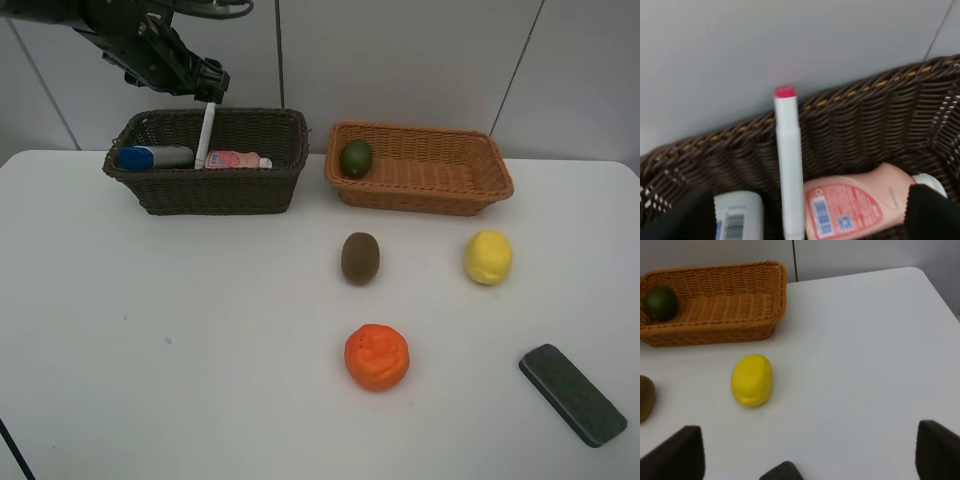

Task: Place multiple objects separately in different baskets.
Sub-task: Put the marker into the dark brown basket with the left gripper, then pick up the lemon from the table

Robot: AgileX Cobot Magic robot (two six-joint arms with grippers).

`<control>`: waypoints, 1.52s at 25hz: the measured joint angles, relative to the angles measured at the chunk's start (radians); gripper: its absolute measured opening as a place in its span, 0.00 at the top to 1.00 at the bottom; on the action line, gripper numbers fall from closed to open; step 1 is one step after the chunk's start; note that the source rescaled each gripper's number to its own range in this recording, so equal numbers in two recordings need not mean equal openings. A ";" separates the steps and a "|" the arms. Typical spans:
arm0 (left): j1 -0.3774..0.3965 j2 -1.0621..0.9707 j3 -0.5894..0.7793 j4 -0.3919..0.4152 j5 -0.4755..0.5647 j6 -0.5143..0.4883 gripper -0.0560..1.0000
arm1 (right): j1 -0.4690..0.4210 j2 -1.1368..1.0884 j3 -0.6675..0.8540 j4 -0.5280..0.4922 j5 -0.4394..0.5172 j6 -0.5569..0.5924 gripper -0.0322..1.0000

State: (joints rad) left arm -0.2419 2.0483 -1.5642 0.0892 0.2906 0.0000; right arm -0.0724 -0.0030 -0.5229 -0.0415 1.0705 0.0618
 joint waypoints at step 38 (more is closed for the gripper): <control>0.029 -1.390 0.876 -0.058 0.906 -0.169 0.00 | 0.000 0.000 0.000 0.000 0.000 0.000 0.00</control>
State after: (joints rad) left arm -0.2131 0.6580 -0.6880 0.0315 1.1970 -0.1693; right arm -0.0724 -0.0030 -0.5229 -0.0415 1.0705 0.0618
